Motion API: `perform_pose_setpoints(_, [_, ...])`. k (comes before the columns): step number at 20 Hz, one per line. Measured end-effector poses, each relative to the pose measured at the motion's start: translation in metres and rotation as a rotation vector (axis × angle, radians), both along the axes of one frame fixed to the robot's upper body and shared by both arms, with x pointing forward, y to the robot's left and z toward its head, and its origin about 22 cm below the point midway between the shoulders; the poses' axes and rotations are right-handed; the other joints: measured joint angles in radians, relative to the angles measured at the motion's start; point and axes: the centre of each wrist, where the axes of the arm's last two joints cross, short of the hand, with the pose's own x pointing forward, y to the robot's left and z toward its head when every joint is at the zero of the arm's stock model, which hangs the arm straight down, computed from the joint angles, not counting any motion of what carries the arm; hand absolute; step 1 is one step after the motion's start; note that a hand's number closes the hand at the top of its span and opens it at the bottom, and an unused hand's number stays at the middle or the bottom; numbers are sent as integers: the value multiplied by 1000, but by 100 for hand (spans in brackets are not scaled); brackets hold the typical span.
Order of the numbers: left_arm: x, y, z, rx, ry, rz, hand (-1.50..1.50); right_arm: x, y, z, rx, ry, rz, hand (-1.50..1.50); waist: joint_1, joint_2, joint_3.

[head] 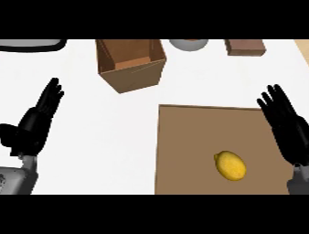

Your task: Pick the lemon from the tray and place it in the cardboard box

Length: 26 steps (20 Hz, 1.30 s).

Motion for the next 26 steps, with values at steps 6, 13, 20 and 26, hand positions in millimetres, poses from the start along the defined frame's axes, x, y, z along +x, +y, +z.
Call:
perform_pose_setpoints(6, [-1, 40, 0, 180, 45, 131, 0, 12, 20, 18, -50, -90, 445, -150, 43, -1, 10])
perform_pose_setpoints(13, [-7, 62, -7, 289, 123, 219, 0, 19, 15, 54, -394, -355, 855, -150, 53, -6, 13])
perform_pose_setpoints(20, [-6, 60, -11, 326, 141, 249, 0, 33, -13, 34, -389, -430, 919, -150, 51, 5, 17])
perform_pose_setpoints(26, [-3, 64, -7, 338, 144, 252, 0, 50, -16, 66, -727, -556, 963, -150, 62, 5, 15])
